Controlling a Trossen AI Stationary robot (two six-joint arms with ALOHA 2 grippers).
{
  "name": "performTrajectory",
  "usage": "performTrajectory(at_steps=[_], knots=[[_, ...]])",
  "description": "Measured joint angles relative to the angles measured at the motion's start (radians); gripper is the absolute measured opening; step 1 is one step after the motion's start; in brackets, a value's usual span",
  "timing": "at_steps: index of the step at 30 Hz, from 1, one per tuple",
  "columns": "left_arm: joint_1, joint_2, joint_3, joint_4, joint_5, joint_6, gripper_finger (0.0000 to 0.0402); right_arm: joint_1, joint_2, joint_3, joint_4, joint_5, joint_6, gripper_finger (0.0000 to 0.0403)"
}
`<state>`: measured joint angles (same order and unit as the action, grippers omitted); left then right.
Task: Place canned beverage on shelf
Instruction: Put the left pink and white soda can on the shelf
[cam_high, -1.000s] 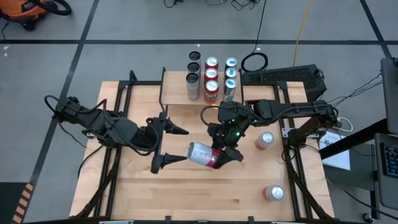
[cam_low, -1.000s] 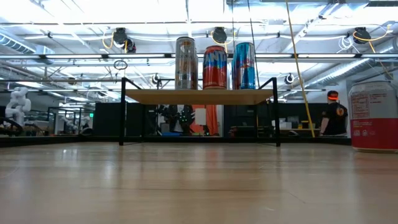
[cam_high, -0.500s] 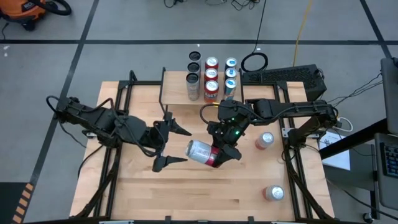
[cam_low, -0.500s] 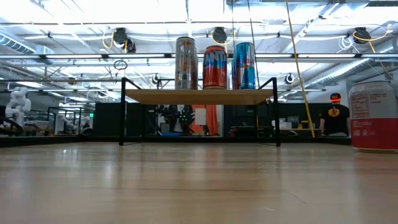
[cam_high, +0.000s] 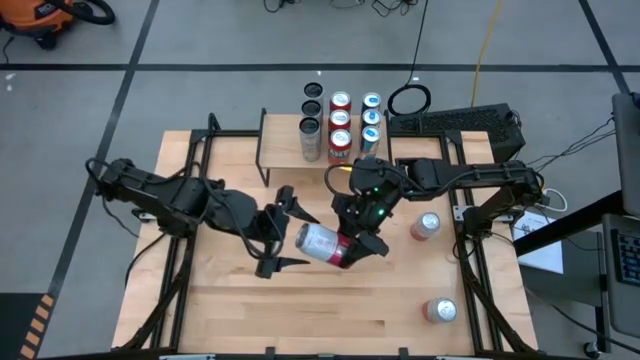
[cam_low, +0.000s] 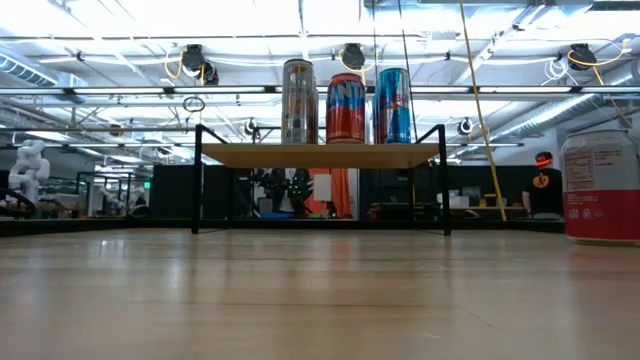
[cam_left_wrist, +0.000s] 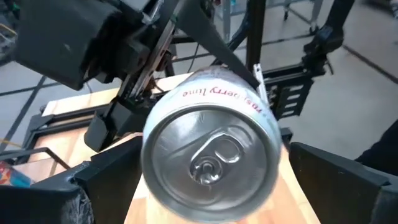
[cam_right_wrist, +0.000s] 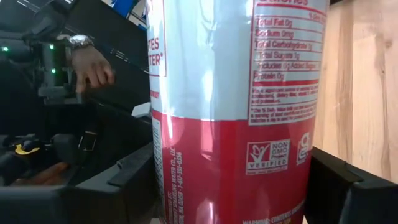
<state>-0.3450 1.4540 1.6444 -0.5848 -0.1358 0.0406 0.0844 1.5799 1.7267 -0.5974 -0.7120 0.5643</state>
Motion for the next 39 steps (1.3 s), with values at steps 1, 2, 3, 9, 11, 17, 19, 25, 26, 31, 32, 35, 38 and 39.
performTrajectory(at_steps=[1,2,3,9,11,17,19,25,26,31,32,35,38,39], knots=[[0.001,0.006,0.0,0.001,-0.005,0.001,0.04,-0.002,0.0,0.0,-0.001,0.0,0.0,0.0275],[0.004,0.01,0.0,0.001,-0.01,0.002,0.04,-0.005,0.0,0.0,-0.002,-0.004,0.0,0.0275],[0.006,0.013,0.0,0.001,-0.015,0.0,0.04,-0.006,0.0,0.0,-0.002,-0.014,0.0,0.0275],[0.007,0.013,0.0,0.026,-0.027,-0.007,0.0384,-0.016,0.0,0.0,-0.004,-0.026,-0.001,0.0275],[0.007,0.013,0.0,0.039,-0.027,-0.007,0.0373,-0.018,0.0,0.0,-0.004,-0.025,-0.002,0.0275],[0.007,0.013,0.0,0.029,-0.026,-0.008,0.0337,-0.018,0.0,0.0,-0.004,-0.025,-0.008,0.0275],[0.007,0.013,0.0,0.03,-0.026,-0.007,0.0323,-0.018,0.0,0.0,-0.003,-0.026,-0.009,0.0275],[0.007,0.013,0.0,0.025,-0.026,-0.059,0.0297,-0.018,0.0,0.0,-0.004,-0.031,0.008,0.0276],[0.007,0.013,0.0,0.024,-0.026,-0.065,0.0296,-0.018,0.0,0.0,-0.004,-0.032,0.013,0.0278],[0.004,0.013,0.0,0.022,-0.027,-0.088,0.0294,-0.018,0.0,0.0,-0.004,-0.017,0.04,0.0305],[0.005,0.012,0.0,0.022,-0.027,-0.098,0.0294,-0.018,0.0,0.0,-0.004,-0.006,0.045,0.0311],[0.004,0.012,0.0,0.015,-0.023,-0.135,0.0294,-0.018,0.0,0.0,0.001,0.014,0.064,0.0328],[0.004,0.013,-0.001,0.012,-0.021,-0.18,0.0293,-0.019,-0.001,0.001,0.002,0.013,0.076,0.034],[0.004,0.013,-0.001,0.012,-0.018,-0.195,0.0293,-0.019,-0.001,0.002,0.002,0.015,0.076,0.0343]])
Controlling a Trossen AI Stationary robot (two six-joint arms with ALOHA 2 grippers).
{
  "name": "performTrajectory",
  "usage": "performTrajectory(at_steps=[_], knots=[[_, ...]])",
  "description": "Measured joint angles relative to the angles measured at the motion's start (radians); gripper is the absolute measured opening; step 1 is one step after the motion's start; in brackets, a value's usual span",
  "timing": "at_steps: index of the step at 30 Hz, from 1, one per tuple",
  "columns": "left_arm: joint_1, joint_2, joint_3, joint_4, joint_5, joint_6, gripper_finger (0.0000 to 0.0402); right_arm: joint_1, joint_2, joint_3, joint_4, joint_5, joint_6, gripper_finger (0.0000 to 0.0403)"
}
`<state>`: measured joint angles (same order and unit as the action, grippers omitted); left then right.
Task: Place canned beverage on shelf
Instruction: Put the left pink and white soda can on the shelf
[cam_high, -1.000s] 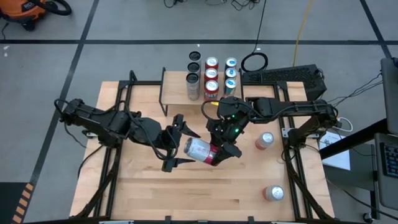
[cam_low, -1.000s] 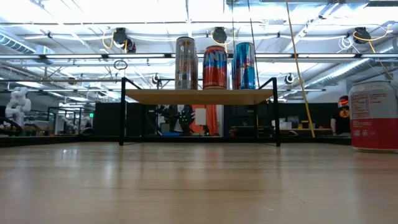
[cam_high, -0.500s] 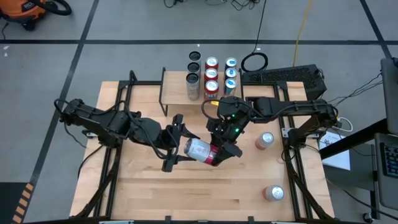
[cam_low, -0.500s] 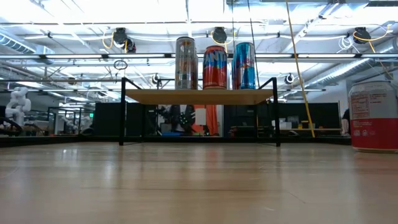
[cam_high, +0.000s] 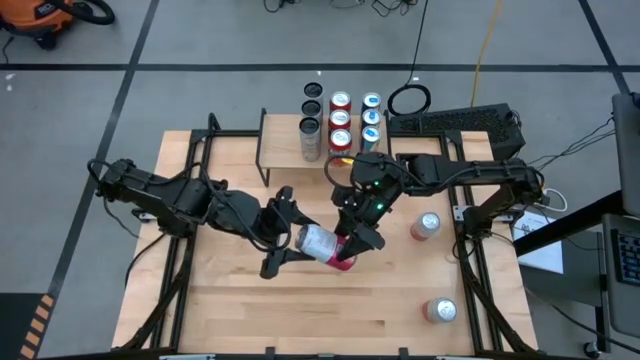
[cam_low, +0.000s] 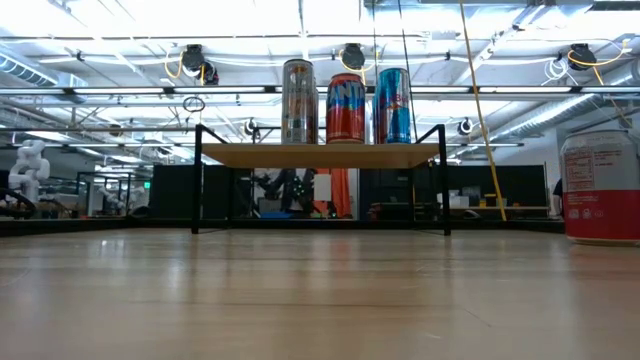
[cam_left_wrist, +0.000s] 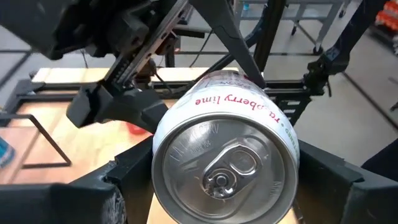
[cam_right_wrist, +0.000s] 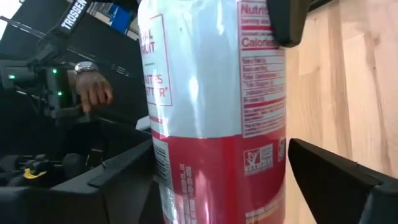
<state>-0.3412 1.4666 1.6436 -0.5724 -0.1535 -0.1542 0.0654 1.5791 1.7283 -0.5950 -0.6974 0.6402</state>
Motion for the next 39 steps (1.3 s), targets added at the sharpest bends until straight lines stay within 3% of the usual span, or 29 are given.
performTrajectory(at_steps=[6,16,22,31,39], knots=[[0.0,0.0,0.0,-0.02,0.008,-0.165,0.0293,0.001,-0.009,0.0,-0.003,0.09,-0.041,0.0345],[0.001,0.0,0.0,-0.101,0.003,-0.493,0.0293,0.013,-0.029,0.045,0.039,0.46,-0.125,0.0345],[0.025,-0.02,0.006,-0.131,-0.005,-0.513,0.0293,0.014,-0.035,0.128,-0.024,0.491,-0.177,0.0345],[0.196,-0.042,0.136,-0.403,0.025,-0.522,0.0293,0.013,-0.038,0.319,-0.383,0.546,-0.27,0.0345],[0.424,-0.043,0.261,-0.65,0.112,-0.506,0.0293,0.011,-0.048,0.346,-0.604,0.653,-0.316,0.0345]])
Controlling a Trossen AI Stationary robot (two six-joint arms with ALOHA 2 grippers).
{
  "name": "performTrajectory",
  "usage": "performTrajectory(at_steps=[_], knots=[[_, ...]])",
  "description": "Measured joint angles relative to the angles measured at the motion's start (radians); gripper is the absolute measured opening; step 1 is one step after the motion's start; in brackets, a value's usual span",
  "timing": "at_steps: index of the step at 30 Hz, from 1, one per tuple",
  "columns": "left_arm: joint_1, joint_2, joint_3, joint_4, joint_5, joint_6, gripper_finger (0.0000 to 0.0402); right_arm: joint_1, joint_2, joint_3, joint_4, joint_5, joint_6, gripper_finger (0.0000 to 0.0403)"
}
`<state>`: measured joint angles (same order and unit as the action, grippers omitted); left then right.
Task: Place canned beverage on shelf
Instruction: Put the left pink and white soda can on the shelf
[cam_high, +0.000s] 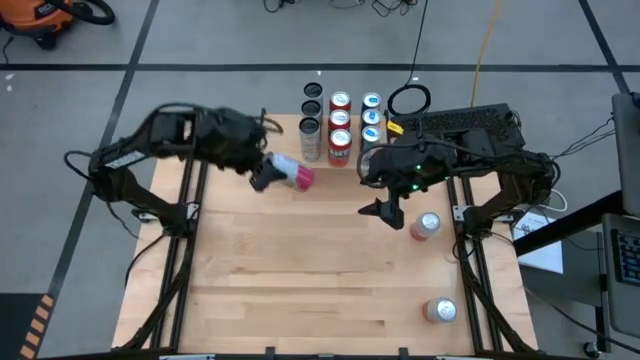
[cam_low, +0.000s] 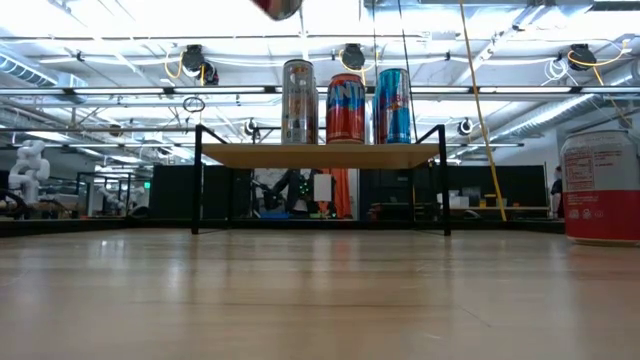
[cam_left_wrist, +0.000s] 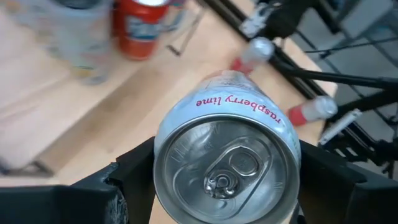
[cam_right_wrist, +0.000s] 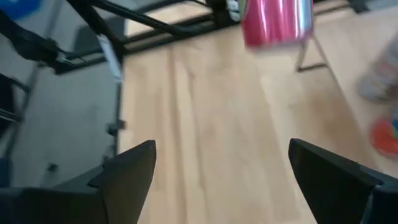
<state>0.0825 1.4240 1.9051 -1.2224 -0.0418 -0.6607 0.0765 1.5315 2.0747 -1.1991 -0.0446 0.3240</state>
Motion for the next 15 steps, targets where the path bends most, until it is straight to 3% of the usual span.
performTrajectory(at_steps=[10,15], knots=[[0.306,0.0,0.056,-0.095,0.142,0.089,0.0293,-0.102,-0.055,0.0,-0.115,0.132,-0.152,0.0345],[0.428,0.016,0.056,-0.092,0.154,0.143,0.0293,-0.185,-0.094,0.0,-0.109,0.207,-0.263,0.0345]])
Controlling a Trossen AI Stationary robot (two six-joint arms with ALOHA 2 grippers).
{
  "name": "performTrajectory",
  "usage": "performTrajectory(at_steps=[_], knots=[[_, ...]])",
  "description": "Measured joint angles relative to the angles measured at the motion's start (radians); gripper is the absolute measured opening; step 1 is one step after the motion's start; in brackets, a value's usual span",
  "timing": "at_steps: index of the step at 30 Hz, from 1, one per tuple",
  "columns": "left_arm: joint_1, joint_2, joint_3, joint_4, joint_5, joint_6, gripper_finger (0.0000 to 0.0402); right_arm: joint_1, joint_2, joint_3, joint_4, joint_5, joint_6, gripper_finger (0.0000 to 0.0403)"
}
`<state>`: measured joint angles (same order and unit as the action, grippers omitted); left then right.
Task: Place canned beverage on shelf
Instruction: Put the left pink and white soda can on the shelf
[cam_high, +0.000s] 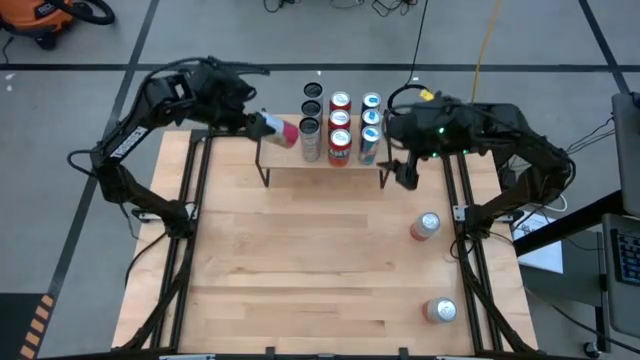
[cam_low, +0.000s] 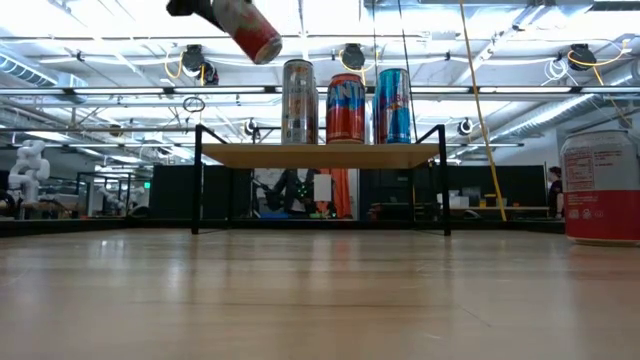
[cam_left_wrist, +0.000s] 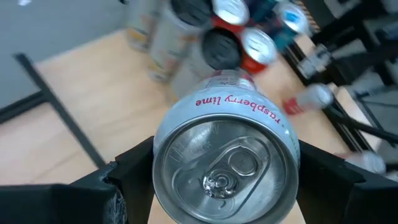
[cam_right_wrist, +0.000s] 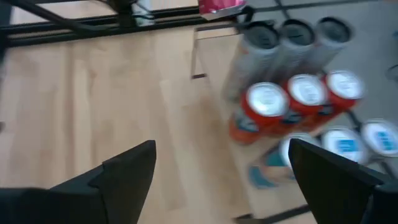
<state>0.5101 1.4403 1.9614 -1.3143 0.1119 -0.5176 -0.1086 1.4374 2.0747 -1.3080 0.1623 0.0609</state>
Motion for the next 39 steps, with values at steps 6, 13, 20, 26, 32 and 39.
performTrajectory(at_steps=[6,13,20,26,32,39], knots=[[0.127,0.013,0.0,0.039,0.027,0.052,0.0293,-0.076,-0.029,0.0,0.0,0.021,-0.055,0.0345],[0.301,0.017,0.0,0.055,0.038,0.183,0.0293,-0.122,-0.035,-0.001,0.001,0.021,-0.012,0.0345],[0.416,0.103,0.0,0.072,0.038,0.321,0.0293,-0.128,-0.024,-0.002,0.01,0.027,0.147,0.0345],[0.416,0.199,0.0,0.065,0.037,0.431,0.0293,-0.128,-0.025,-0.002,0.01,0.028,0.23,0.0345],[0.39,0.251,0.0,0.086,0.036,0.502,0.0293,-0.128,-0.025,-0.005,-0.001,0.054,0.271,0.0345],[0.347,0.297,0.0,0.062,0.002,0.529,0.0293,-0.128,-0.025,-0.027,-0.002,0.055,0.272,0.0345]])
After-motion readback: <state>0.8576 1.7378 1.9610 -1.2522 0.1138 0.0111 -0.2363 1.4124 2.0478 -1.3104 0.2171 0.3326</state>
